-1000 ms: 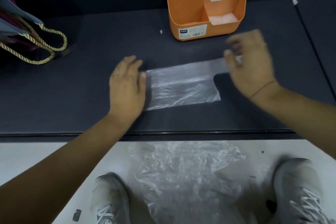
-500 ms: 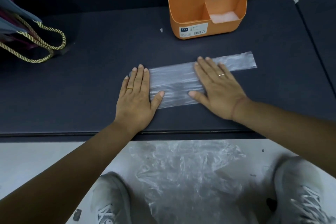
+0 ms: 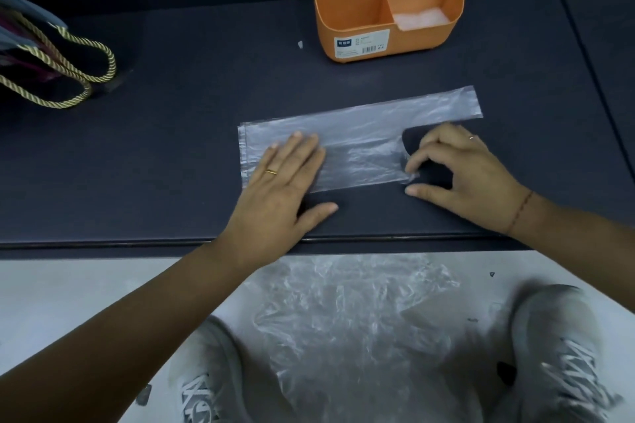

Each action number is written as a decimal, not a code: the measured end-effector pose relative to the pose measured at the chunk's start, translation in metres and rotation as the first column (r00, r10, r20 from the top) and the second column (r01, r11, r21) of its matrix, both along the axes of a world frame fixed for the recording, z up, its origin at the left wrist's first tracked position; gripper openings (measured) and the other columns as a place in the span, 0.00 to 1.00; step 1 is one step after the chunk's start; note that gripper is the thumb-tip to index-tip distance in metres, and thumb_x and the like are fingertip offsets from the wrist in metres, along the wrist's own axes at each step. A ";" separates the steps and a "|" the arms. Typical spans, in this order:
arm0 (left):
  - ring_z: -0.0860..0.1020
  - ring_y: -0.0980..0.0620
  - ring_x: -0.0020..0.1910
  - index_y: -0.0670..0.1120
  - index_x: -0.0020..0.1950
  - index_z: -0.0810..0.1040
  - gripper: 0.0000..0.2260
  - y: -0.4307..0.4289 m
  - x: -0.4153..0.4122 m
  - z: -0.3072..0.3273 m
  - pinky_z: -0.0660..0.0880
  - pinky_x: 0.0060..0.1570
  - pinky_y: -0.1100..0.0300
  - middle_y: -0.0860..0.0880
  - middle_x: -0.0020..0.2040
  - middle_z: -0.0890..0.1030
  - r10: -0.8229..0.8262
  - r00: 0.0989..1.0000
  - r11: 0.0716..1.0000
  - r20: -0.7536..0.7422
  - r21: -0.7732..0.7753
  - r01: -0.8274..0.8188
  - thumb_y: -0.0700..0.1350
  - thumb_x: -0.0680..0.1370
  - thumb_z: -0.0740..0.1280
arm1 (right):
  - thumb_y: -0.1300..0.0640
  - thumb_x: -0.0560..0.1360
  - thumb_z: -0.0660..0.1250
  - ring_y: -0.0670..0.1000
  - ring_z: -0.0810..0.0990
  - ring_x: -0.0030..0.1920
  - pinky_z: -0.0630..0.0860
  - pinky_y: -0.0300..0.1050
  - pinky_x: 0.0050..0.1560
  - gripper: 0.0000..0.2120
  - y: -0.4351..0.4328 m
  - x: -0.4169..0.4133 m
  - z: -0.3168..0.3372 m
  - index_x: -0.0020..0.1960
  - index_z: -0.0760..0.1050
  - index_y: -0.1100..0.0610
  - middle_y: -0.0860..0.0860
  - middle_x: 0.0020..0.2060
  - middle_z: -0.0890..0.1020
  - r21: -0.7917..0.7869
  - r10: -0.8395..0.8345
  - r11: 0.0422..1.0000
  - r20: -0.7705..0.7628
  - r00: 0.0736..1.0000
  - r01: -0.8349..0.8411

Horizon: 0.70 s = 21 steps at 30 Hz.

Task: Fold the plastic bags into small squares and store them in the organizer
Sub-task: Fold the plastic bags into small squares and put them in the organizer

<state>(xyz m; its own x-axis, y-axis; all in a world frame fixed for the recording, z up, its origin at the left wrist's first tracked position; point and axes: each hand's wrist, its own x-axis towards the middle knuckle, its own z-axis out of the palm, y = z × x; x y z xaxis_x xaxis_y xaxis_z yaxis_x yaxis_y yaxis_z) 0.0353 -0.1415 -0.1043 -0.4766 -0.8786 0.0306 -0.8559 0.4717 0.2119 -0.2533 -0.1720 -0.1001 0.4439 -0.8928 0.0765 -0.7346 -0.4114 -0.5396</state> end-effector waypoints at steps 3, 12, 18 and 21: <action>0.55 0.51 0.78 0.42 0.77 0.63 0.34 0.001 -0.012 -0.004 0.43 0.77 0.60 0.46 0.78 0.62 -0.019 0.999 0.999 -0.045 0.030 0.021 0.63 0.79 0.54 | 0.56 0.71 0.75 0.44 0.69 0.47 0.64 0.45 0.56 0.05 -0.005 0.004 -0.003 0.44 0.80 0.52 0.45 0.44 0.72 0.006 -0.010 1.000 0.043 0.999 0.010; 0.70 0.47 0.71 0.40 0.70 0.74 0.20 -0.004 -0.013 -0.015 0.56 0.74 0.60 0.44 0.71 0.74 0.065 0.989 0.990 -0.132 -0.118 -0.081 0.48 0.82 0.57 | 0.59 0.74 0.70 0.42 0.75 0.43 0.71 0.35 0.49 0.07 -0.017 0.002 0.018 0.41 0.76 0.48 0.45 0.44 0.74 0.305 -0.077 0.952 0.207 0.975 0.010; 0.75 0.44 0.67 0.39 0.67 0.77 0.18 -0.004 -0.012 -0.014 0.59 0.72 0.57 0.43 0.67 0.77 0.041 0.992 0.983 -0.120 -0.172 -0.062 0.43 0.81 0.56 | 0.32 0.65 0.66 0.50 0.63 0.71 0.49 0.48 0.74 0.38 -0.004 0.031 0.037 0.68 0.70 0.54 0.51 0.70 0.69 -0.083 0.064 0.993 -0.159 0.985 -0.078; 0.76 0.44 0.66 0.39 0.67 0.77 0.19 -0.001 -0.014 -0.012 0.65 0.70 0.55 0.43 0.67 0.77 0.048 0.992 0.986 -0.114 -0.152 -0.065 0.43 0.81 0.56 | 0.42 0.69 0.72 0.53 0.62 0.74 0.44 0.48 0.75 0.38 0.000 0.059 0.024 0.73 0.66 0.58 0.53 0.73 0.67 -0.131 0.181 0.964 -0.311 0.933 -0.231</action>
<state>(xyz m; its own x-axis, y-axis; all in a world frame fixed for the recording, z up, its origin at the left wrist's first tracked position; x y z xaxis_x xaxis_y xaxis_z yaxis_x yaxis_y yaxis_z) 0.0213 -0.1425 -0.1164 -0.4122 -0.8847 0.2180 -0.8579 0.4574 0.2340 -0.1947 -0.1722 -0.0762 0.6417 -0.7653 0.0510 -0.7391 -0.6347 -0.2256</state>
